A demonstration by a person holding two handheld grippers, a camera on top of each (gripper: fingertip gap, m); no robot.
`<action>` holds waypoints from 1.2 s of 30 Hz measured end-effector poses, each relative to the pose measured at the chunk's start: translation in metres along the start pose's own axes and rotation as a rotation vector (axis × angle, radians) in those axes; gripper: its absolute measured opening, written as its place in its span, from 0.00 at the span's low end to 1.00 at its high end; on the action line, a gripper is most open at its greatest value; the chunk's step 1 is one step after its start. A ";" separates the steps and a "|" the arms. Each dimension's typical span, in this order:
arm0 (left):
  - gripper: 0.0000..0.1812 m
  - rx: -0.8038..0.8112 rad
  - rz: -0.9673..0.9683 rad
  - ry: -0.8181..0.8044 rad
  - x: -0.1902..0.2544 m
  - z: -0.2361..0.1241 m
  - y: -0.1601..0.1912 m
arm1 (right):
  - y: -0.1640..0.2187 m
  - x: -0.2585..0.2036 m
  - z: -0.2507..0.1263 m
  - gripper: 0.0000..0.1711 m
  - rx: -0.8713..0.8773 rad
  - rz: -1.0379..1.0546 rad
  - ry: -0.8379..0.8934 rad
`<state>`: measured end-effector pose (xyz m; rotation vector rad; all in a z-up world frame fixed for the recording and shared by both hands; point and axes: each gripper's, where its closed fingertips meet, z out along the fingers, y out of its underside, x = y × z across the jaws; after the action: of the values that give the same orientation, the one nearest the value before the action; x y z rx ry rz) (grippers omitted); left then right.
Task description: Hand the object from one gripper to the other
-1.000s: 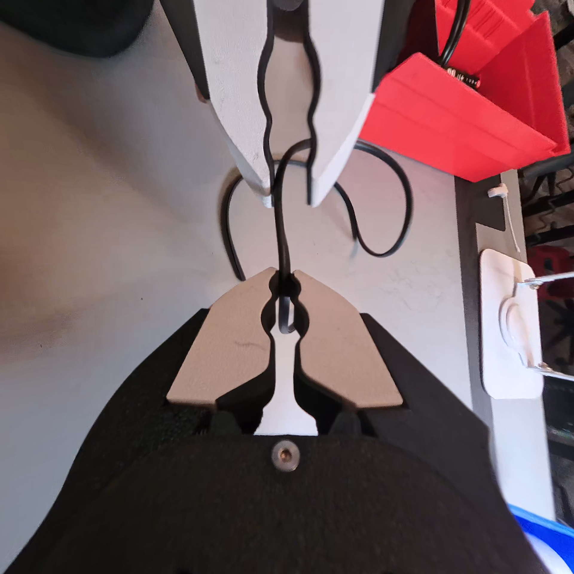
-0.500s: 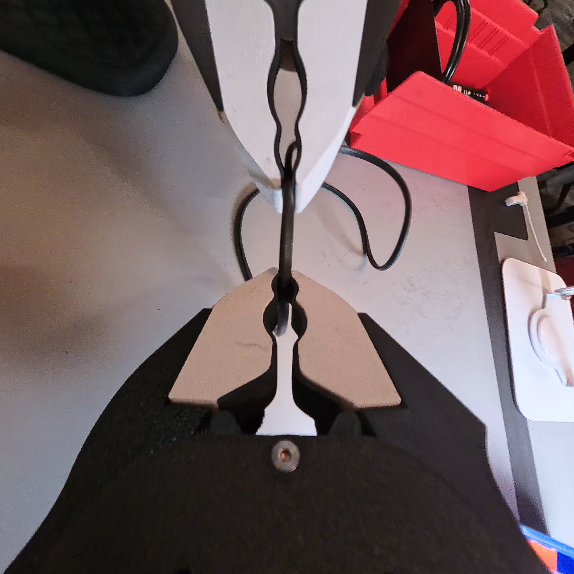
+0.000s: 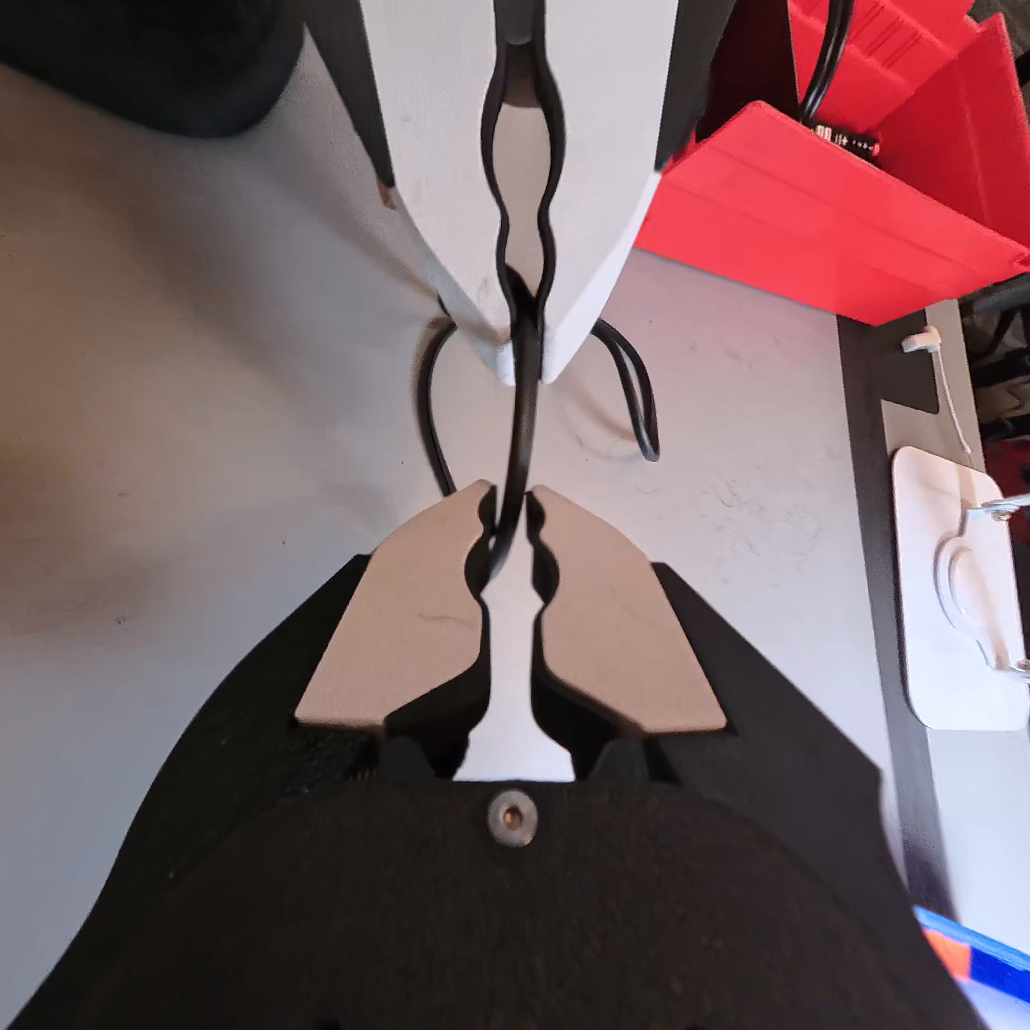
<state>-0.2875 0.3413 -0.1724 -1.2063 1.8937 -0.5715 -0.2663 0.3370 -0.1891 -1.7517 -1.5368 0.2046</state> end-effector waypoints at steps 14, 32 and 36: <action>0.02 -0.028 0.033 -0.020 0.004 0.007 -0.002 | -0.005 0.002 0.000 0.04 -0.024 0.005 0.034; 0.02 -0.021 -0.018 -0.041 -0.003 0.011 0.000 | -0.005 0.011 -0.002 0.03 -0.019 -0.008 0.082; 0.02 -0.006 -0.085 -0.035 -0.012 0.004 0.007 | 0.006 0.020 -0.004 0.03 -0.040 -0.002 0.117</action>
<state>-0.2858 0.3551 -0.1751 -1.2978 1.8225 -0.5872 -0.2541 0.3538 -0.1831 -1.7616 -1.4679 0.0691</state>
